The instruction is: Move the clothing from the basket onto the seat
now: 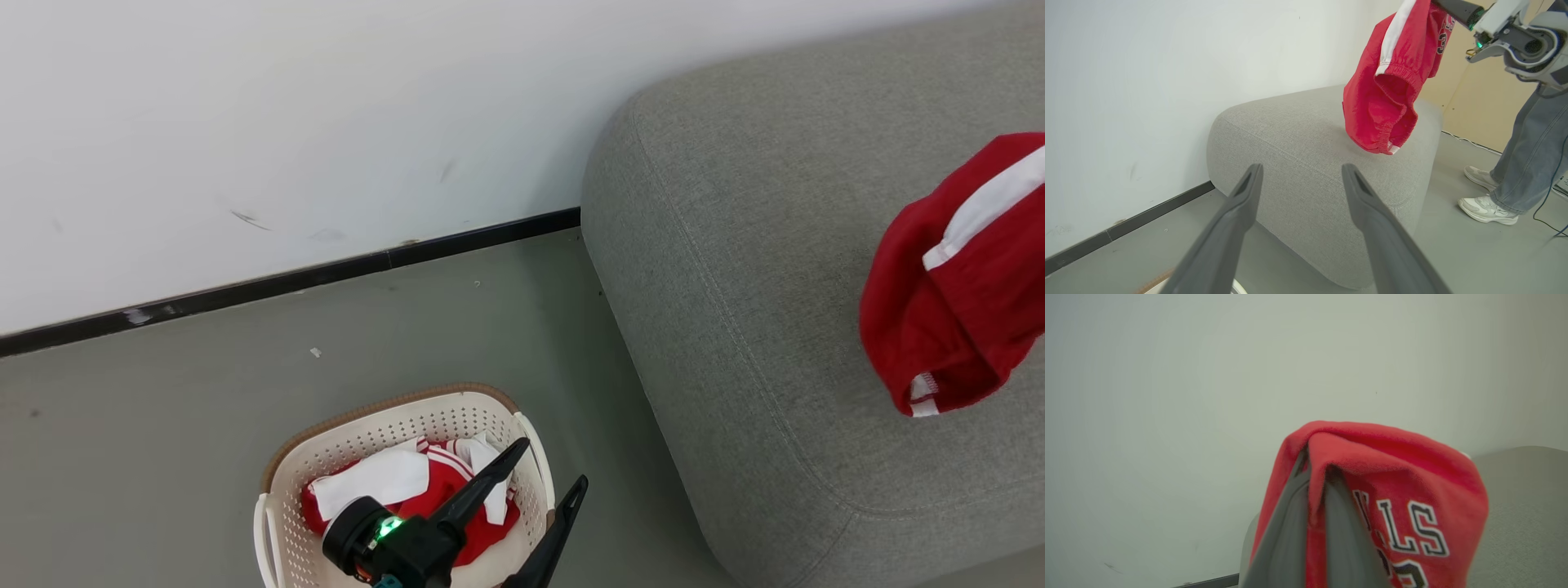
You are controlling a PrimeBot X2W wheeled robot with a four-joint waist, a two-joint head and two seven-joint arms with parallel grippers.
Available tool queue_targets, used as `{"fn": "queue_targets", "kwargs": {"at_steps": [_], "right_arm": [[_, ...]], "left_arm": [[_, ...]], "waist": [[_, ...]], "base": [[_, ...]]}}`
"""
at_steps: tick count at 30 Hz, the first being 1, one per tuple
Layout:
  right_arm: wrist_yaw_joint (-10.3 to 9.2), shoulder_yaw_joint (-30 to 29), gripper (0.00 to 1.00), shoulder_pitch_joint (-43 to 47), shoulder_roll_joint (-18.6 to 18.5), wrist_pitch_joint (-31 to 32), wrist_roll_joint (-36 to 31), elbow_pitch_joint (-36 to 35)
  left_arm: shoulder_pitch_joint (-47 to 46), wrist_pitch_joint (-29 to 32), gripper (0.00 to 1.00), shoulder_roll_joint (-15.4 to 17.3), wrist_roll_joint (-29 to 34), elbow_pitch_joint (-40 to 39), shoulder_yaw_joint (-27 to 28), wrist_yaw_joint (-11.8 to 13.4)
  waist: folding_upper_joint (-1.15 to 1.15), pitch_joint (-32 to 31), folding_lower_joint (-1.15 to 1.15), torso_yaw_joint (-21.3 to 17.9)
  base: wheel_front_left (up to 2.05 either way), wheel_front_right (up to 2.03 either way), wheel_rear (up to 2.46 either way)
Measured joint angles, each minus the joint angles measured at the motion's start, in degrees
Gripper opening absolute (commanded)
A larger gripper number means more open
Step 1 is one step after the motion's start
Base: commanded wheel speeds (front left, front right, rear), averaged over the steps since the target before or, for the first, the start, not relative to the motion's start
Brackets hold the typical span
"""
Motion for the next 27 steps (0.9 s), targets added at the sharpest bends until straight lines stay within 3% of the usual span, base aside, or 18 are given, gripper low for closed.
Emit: {"fn": "queue_targets", "kwargs": {"at_steps": [9,17,27], "right_arm": [[0.0,-5.04,0.0,-2.76,-0.42,0.0,4.13,2.71],[-0.01,-9.06,0.0,-6.61,-0.55,0.09,12.55,7.73],[-0.01,-13.39,0.0,-13.45,-2.35,2.96,18.51,13.99]], "left_arm": [[-0.2,0.51,1.0,-0.02,0.34,-0.03,-0.14,0.0],[-1.03,1.25,1.0,0.04,0.43,-0.2,-0.24,0.0],[-1.46,2.38,1.0,0.43,0.94,-0.68,-0.54,0.0]], "waist": [[0.0,1.58,0.0,0.28],[0.0,3.48,0.0,0.79],[0.0,6.23,0.0,1.45]], "base": [[0.0,0.0,0.0],[0.0,0.0,0.0],[0.0,0.0,0.0]]}}
